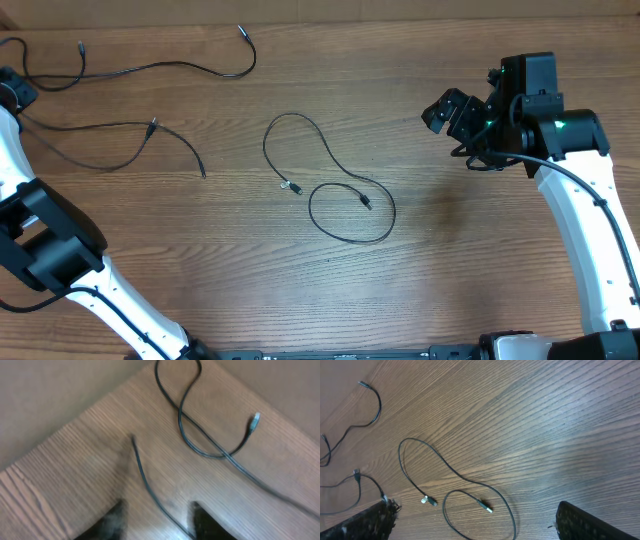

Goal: Untangle cables

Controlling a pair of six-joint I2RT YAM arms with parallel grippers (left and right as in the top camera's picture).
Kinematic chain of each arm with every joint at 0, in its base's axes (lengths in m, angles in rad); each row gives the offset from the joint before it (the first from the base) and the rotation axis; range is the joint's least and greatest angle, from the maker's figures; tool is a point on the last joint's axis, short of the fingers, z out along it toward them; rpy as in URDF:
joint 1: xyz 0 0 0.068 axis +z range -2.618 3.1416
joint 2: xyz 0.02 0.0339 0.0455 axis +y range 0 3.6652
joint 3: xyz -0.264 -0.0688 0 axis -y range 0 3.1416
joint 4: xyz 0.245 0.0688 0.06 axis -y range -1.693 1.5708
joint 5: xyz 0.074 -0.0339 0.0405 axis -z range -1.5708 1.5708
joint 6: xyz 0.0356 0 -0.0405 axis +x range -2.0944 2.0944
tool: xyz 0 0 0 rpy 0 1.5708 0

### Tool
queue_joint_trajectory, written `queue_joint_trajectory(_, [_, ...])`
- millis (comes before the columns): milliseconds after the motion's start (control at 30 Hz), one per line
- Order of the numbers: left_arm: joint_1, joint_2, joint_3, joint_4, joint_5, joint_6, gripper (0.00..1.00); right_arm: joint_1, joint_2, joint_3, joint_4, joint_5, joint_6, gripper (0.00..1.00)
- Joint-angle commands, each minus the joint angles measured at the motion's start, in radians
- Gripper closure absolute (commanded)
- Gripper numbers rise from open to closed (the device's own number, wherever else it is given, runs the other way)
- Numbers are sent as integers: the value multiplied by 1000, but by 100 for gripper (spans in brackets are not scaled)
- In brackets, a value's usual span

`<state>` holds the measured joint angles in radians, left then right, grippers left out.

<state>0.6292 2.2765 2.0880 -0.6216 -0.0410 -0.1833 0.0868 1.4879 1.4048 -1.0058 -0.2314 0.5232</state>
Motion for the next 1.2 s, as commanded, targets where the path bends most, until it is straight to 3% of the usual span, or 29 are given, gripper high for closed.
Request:
queue_joint_trajectory(0, [1, 41, 8, -52, 15, 49, 32, 4, -5, 8, 6, 6, -1, 0])
queue_joint_trajectory(67, [2, 47, 8, -81, 15, 49, 23, 4, -5, 8, 6, 6, -1, 0])
queue_joint_trajectory(333, [-3, 32, 8, -175, -8, 34, 24, 4, -5, 8, 5, 6, -1, 0])
queue_joint_trajectory(433, [3, 33, 8, -282, -253, -163, 21, 4, -5, 8, 6, 6, -1, 0])
queue_joint_trajectory(467, [8, 33, 8, -299, -278, -180, 20, 4, -5, 8, 5, 6, -1, 0])
queue_joint_trajectory(700, [92, 71, 5, -450, -286, -345, 17, 4, -5, 8, 6, 6, -1, 0])
queue_joint_trajectory(1000, [123, 96, -84, -393, -276, -393, 12, 4, -5, 8, 6, 6, -1, 0])
queue_joint_trajectory(1167, [124, 128, -130, -311, -262, -343, 16, 4, -5, 8, 5, 6, -1, 0])
